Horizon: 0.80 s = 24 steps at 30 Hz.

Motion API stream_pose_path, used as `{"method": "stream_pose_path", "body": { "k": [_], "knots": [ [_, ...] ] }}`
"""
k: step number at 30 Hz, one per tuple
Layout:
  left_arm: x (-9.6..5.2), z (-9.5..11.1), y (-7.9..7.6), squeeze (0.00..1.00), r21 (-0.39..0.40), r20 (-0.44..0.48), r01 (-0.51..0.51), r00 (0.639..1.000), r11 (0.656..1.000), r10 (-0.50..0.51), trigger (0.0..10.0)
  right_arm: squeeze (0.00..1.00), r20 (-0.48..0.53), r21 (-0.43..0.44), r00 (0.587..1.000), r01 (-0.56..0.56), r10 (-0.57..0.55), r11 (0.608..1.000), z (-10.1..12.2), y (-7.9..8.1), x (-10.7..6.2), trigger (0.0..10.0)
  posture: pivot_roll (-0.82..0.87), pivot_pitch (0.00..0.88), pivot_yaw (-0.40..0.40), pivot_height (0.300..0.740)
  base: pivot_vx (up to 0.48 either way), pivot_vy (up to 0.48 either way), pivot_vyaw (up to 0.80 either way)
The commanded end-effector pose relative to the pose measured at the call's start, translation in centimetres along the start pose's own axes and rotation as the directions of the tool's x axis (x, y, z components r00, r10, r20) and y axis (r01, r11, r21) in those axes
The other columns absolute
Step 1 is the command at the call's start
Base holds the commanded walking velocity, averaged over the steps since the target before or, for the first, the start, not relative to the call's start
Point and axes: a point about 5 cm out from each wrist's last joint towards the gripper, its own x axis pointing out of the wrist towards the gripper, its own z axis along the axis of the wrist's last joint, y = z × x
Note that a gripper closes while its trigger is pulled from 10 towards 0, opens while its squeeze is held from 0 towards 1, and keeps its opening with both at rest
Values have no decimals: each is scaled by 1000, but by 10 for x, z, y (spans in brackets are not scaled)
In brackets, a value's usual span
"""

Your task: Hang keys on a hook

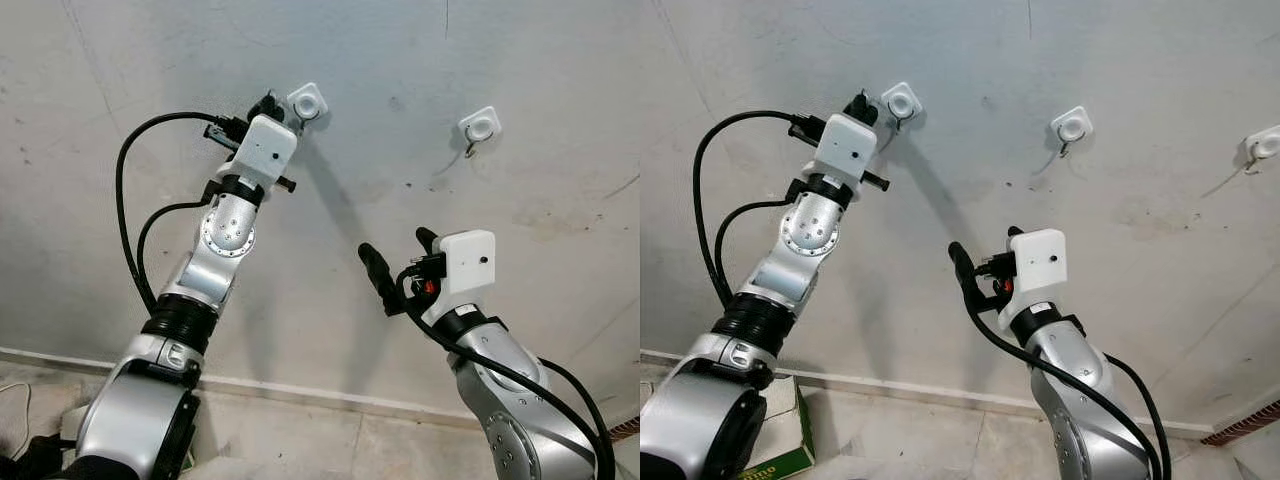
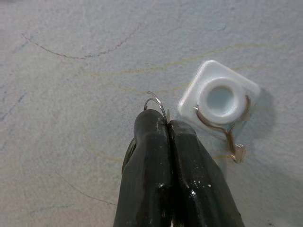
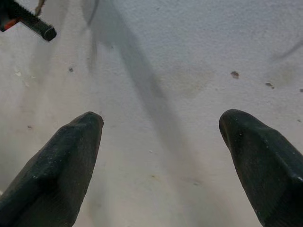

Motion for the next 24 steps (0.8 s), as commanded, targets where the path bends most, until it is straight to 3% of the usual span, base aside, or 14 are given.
{"method": "stream_pose_path", "body": {
  "k": [1, 4, 12, 16, 24],
  "knots": [
    [-3, 3, -5, 0, 7, 21, 12, 1000, 1000, -12, 10000, 0, 1, -4, 1000, 8, -8, 1000, 1, 0, -1, 10000, -21, 25, -26, 740, 0, 0, 0],
    [-11, 5, -16, 0, 0, 41, 62, 997, 998, -62, 10000, 0, -3, -5, 1000, 12, -12, 1000, 0, -1, -1, 10000, -16, 24, -27, 740, 0, 0, 0],
    [-14, 12, -32, 0, 16, 73, 132, 988, 991, -133, 10000, 0, -4, -5, 1000, 12, -12, 1000, -2, 0, 0, 10000, -13, 21, -23, 740, 0, 0, 0],
    [-12, 10, -31, 0, 20, 50, 117, 992, 993, -118, 10000, 0, -5, -7, 1000, 15, -15, 1000, -2, 0, 0, 10000, -16, 22, -20, 740, 0, 0, 0],
    [-9, 5, -12, 0, 86, 20, 14, 1000, 996, -15, 10000, 0, -7, -10, 1000, 22, -22, 1000, -3, -1, -1, 10000, -14, 22, -19, 740, 0, 0, 0]
  ]
}}
